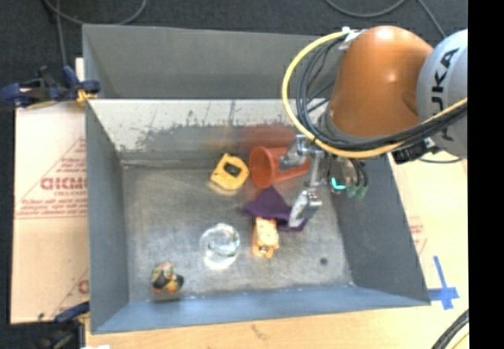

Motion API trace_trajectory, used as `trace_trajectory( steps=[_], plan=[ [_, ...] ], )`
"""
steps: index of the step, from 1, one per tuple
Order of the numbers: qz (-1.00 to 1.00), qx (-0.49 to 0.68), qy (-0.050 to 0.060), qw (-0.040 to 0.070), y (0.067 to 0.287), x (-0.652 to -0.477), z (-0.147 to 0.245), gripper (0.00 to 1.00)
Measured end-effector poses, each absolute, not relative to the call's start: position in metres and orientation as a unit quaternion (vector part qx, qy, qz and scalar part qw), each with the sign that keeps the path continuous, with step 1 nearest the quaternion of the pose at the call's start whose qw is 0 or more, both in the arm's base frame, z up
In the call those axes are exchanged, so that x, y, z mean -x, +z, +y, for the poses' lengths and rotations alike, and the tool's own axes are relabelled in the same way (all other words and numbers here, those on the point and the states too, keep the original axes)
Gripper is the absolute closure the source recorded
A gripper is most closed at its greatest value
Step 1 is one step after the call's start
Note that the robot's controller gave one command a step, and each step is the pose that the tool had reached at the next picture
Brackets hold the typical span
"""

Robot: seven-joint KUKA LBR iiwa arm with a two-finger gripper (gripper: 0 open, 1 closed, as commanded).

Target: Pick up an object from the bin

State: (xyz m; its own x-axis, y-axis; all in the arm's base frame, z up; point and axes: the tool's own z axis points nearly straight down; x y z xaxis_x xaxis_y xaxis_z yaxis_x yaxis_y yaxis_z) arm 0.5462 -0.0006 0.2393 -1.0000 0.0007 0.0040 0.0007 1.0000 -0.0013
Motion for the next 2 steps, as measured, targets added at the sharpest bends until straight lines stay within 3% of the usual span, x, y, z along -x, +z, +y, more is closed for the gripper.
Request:
trace_trajectory(
  steps=[1,2],
  plan=[
    [-1.0,0.0,0.001,-0.002,0.244,-0.548,-0.001,0.0],
    [-1.0,0.019,-0.001,-0.005,0.18,-0.557,-0.018,0.0]
  ],
)
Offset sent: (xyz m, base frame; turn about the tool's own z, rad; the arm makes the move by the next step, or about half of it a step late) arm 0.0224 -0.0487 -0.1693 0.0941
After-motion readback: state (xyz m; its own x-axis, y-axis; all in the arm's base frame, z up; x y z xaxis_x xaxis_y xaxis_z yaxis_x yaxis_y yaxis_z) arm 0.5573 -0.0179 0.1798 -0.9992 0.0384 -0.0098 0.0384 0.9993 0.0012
